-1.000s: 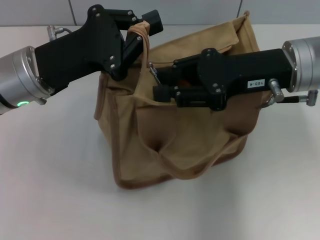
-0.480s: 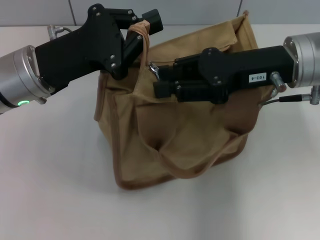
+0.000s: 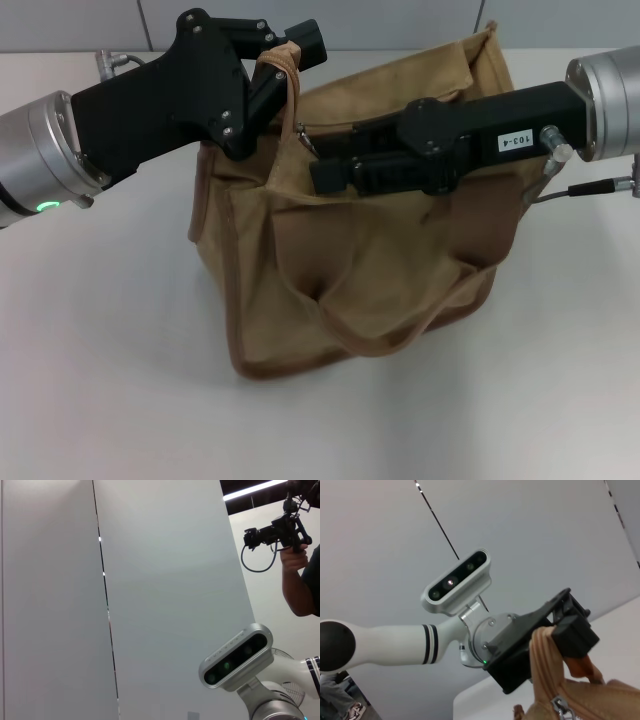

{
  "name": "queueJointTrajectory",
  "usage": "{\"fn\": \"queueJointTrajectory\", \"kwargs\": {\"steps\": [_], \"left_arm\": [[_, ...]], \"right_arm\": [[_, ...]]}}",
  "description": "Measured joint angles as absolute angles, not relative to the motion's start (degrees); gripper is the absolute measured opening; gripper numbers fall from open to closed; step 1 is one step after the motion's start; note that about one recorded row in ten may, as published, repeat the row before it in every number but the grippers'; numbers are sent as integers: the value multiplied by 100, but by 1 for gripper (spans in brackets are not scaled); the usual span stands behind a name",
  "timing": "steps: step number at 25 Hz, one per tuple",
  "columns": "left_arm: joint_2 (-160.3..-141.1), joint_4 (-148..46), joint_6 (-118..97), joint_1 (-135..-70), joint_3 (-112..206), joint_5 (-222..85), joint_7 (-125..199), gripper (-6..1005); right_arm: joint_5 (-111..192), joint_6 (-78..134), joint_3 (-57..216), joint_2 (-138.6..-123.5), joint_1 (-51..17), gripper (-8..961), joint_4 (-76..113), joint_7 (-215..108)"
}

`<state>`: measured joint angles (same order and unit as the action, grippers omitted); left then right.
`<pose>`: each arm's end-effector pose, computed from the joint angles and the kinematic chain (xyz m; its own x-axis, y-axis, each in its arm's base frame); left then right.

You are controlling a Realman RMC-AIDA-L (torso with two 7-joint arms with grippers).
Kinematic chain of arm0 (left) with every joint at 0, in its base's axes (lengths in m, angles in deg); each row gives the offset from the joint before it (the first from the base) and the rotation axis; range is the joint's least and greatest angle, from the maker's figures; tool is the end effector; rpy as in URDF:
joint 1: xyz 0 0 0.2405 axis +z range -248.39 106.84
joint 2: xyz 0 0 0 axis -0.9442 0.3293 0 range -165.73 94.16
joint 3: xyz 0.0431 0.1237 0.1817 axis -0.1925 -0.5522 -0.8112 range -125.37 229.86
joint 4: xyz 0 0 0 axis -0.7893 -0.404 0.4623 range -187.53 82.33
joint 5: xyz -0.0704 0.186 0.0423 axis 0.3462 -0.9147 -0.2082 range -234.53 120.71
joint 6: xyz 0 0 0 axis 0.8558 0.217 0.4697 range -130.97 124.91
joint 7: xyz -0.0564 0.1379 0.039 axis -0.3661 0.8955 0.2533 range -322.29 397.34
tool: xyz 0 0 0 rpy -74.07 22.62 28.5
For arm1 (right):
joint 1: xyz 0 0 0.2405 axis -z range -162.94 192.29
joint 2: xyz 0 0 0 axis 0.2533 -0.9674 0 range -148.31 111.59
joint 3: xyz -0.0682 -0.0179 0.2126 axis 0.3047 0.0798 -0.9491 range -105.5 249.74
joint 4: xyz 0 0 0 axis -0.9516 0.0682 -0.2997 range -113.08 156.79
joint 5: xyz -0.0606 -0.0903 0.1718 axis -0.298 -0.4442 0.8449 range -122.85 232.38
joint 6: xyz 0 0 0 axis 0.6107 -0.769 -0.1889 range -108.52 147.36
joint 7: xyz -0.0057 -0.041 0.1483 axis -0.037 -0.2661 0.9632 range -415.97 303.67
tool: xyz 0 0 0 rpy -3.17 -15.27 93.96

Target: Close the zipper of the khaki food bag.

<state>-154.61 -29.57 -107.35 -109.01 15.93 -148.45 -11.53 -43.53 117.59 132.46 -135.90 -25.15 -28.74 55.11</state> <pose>-0.1483 0.3159 0.0241 0.5318 -0.2248 0.8165 0.0864 -0.9447 -0.3163 0.1001 0.3235 0.0150 0.7688 -0.4493 -0.4552 -0.3684 -0.8929 0.2590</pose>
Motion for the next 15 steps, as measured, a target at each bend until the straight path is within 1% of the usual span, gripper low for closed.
{"fn": "queueJointTrajectory", "kwargs": {"steps": [5, 11, 15], "left_arm": [[-15461, -2957, -10735, -10901, 1585, -14846, -1151, 1], [-15461, -2957, -10736, -10903, 1568, -14849, -1151, 0], [-15461, -2957, -10742, -10905, 1571, -14850, -1151, 0]], "right_arm": [[-4430, 11699, 13242, -13587, -2522, 404, -2881, 5565], [-4457, 11558, 13283, -13627, -2542, 195, -2864, 5532], [-4461, 11532, 13282, -13634, -2556, 117, -2859, 5533]]}}
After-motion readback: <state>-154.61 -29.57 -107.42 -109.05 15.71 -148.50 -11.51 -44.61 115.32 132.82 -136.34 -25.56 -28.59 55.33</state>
